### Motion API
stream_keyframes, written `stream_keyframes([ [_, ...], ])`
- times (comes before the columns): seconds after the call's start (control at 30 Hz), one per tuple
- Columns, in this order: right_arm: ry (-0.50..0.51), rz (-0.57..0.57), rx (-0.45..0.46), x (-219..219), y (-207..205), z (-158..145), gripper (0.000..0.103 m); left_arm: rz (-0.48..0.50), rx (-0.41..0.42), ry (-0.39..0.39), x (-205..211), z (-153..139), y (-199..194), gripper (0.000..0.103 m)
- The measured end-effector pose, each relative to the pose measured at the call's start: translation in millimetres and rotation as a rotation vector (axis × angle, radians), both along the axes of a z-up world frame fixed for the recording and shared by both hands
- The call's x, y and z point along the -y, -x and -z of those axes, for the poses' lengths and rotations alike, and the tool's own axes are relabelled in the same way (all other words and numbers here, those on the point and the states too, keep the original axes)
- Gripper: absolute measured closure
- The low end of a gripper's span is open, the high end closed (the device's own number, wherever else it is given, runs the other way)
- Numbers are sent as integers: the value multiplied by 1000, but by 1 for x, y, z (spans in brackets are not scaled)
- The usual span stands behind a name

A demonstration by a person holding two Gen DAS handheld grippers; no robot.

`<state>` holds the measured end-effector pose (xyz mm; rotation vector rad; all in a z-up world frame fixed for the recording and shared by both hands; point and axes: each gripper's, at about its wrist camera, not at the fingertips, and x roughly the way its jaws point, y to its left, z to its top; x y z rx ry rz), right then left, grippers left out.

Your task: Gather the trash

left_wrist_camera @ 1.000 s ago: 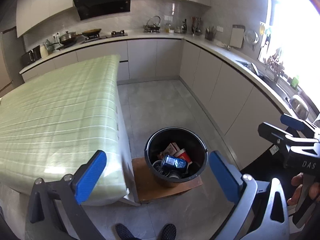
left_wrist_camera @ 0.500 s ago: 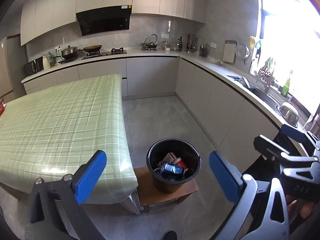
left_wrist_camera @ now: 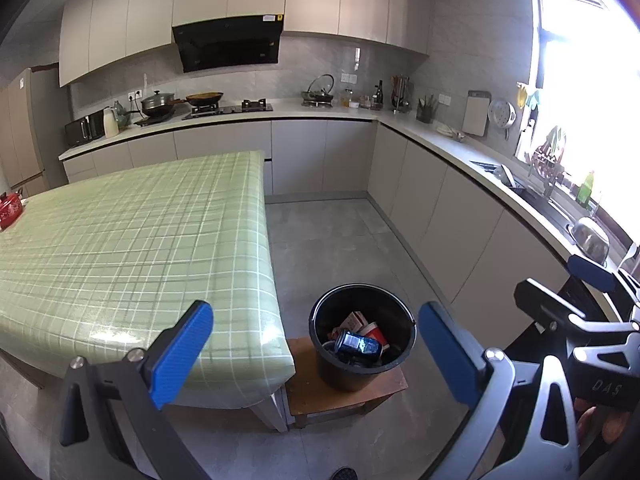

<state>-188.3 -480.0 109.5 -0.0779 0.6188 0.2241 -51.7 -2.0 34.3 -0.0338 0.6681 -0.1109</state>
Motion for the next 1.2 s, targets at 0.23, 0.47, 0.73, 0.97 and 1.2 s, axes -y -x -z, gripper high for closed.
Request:
stream_keyframes([
  [0.23, 2, -4, 12, 5, -2, 0, 0, -4, 12, -10, 2, -3, 1, 0],
  [0.47, -2, -12, 25, 8, -2, -2, 0, -12, 14, -9, 2, -6, 2, 0],
  [0.73, -11, -28, 39, 8, -1, -5, 0, -21, 12, -12, -1, -7, 2, 0],
  [0.97, -11, -32, 39, 8, 0, -5, 0, -24, 16, -11, -1, -8, 3, 0],
  [1.2, -9, -35, 52, 6, 1, -8, 0, -22, 25, -10, -1, -10, 5, 0],
])
